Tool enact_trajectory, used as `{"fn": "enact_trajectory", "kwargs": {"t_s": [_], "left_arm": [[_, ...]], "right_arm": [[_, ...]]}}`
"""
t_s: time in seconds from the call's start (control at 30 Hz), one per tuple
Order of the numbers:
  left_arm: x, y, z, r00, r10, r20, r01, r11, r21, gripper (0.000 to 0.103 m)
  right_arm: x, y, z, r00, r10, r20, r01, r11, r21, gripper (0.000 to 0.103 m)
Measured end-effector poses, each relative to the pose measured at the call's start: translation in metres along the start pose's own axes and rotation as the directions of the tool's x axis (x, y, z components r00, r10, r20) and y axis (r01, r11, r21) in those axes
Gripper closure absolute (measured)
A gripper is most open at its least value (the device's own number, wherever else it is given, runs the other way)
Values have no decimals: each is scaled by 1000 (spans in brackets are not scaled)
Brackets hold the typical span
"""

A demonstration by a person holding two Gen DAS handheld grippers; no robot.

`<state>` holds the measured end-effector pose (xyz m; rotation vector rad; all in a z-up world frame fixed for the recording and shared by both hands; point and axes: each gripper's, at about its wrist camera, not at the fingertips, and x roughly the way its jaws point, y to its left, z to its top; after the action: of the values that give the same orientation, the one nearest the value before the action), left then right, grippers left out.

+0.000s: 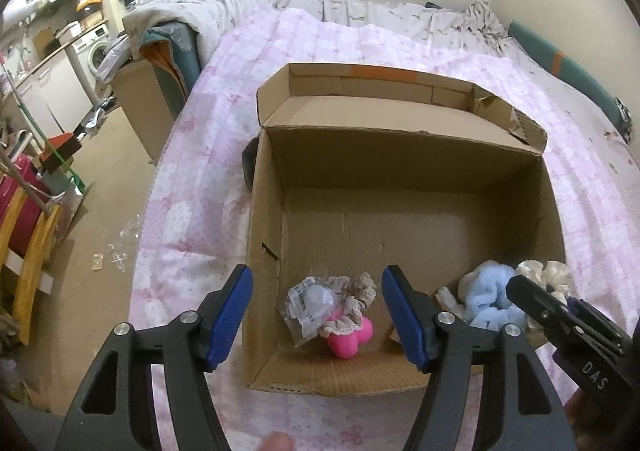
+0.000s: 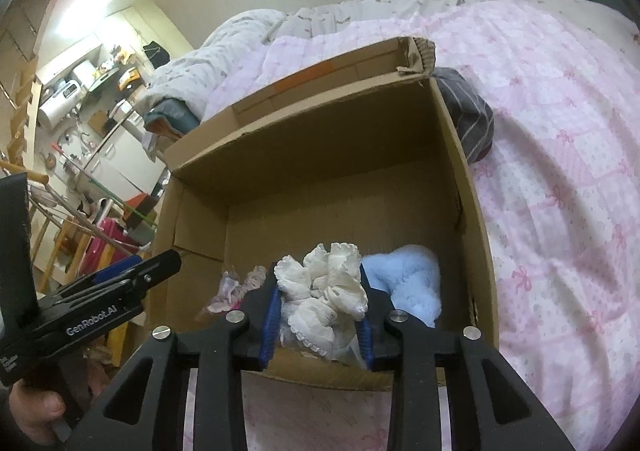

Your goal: Organize soft objects

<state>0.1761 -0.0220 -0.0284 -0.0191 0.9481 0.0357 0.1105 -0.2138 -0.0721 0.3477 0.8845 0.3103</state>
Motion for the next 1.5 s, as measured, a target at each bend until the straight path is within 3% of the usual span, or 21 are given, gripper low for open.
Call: {"fn": "enact_trajectory", "kwargs": {"t_s": [0.13, 0.23, 0.43, 0.53, 0.6, 0.73, 0.87, 1.17, 1.4, 1.5], "left_arm": [[-4, 3, 0, 1000, -4, 19, 5, 1000, -13, 39], [-4, 6, 1, 1000, -2, 23, 2, 1000, -22, 39], [-7, 10, 0, 1000, -11, 24, 12, 1000, -23, 38], [-11, 10, -1, 999, -5, 43, 6, 1000, -10, 25], [-16, 11, -1, 998, -2, 61, 3, 1000, -7, 22], [-26, 17, -3, 997, -11, 79, 13, 1000, -15, 11], [-42, 25, -7, 993, -41, 108, 44, 999, -21, 1], [-93, 41, -26, 978, -114, 173, 119, 993, -18, 1], [-123, 43, -62, 973, -49, 227, 45, 999, 24, 1], [-120, 46, -79, 974, -47, 223, 45, 999, 16, 1]], "right_arm": [[-2, 1, 1, 1000, -3, 8, 3, 1000, -5, 68], [-5, 0, 3, 1000, 3, 31, -3, 1000, 6, 42], [-13, -1, 7, 997, 1, 73, -2, 1000, 14, 32], [-20, 1, 9, 995, -13, 95, 13, 1000, -1, 31], [-26, 2, 11, 994, 1, 110, -1, 1000, 3, 27], [-39, 1, 11, 989, -19, 147, 19, 1000, 4, 0], [-53, 6, 9, 984, -41, 176, 42, 999, -6, 0], [-97, 38, 0, 974, -100, 204, 119, 989, -86, 0], [-125, 62, -24, 960, -128, 251, 174, 970, -172, 0], [-132, 72, -37, 952, -129, 276, 189, 961, -201, 0]]}}
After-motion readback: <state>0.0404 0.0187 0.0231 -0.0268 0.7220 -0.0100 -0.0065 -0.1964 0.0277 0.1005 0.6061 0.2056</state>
